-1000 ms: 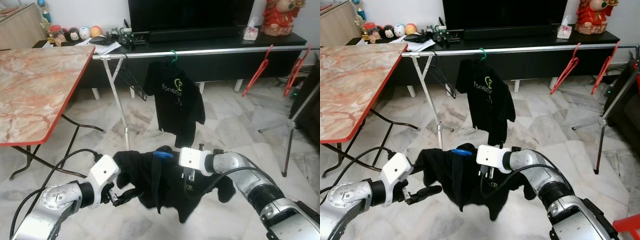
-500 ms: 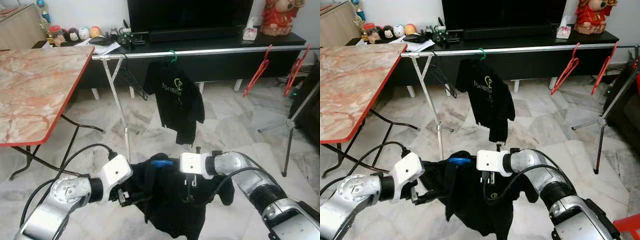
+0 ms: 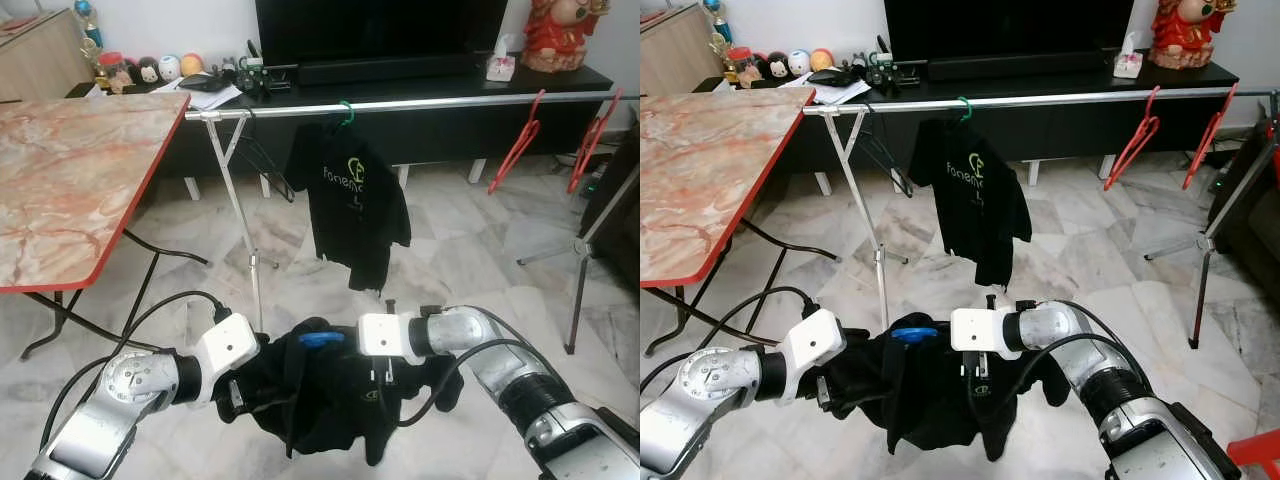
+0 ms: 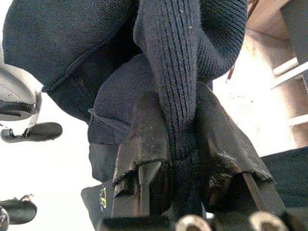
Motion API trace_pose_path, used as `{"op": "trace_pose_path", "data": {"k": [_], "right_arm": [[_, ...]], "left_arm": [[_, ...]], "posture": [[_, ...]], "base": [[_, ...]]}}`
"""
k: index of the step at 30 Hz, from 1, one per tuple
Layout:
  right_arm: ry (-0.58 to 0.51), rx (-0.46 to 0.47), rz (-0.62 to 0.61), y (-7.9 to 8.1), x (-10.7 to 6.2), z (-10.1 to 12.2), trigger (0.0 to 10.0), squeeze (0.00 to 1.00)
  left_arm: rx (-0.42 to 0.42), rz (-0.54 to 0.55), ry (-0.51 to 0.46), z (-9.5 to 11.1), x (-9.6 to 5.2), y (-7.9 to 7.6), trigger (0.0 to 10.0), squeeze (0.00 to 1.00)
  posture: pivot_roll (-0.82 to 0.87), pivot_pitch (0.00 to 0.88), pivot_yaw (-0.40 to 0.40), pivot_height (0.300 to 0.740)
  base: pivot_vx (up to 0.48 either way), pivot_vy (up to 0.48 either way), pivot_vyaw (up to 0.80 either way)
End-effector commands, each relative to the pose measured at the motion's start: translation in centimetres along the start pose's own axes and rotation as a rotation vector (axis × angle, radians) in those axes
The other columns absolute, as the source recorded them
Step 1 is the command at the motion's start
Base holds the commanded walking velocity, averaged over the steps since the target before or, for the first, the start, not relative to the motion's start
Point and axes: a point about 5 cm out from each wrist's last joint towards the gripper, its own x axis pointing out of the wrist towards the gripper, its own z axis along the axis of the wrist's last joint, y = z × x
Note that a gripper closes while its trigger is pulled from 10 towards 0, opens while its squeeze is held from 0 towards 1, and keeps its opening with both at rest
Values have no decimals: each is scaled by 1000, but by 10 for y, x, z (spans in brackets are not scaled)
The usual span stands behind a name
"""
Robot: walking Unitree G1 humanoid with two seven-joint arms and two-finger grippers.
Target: Hang hanger
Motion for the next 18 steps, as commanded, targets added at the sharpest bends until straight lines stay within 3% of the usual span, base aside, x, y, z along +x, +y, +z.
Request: {"op": "trace_pose_path", "data": {"k": [1,9,18], "right_arm": [[-60,-36,-20,-6,-3,11,0,0],[-74,-42,2,-2,-2,13,0,0],[-113,-53,21,-1,4,23,0,0]], "left_arm": [[24,-11,17,-2,-1,2,10000,0],[44,-17,57,-10,-5,5,10000,0],[24,-33,20,-7,5,2,10000,0]], "posture": [[-128,0,72,740],[-127,0,73,740],[-134,0,74,740]], "base": [[0,0,0],[0,0,0],[0,0,0]]}}
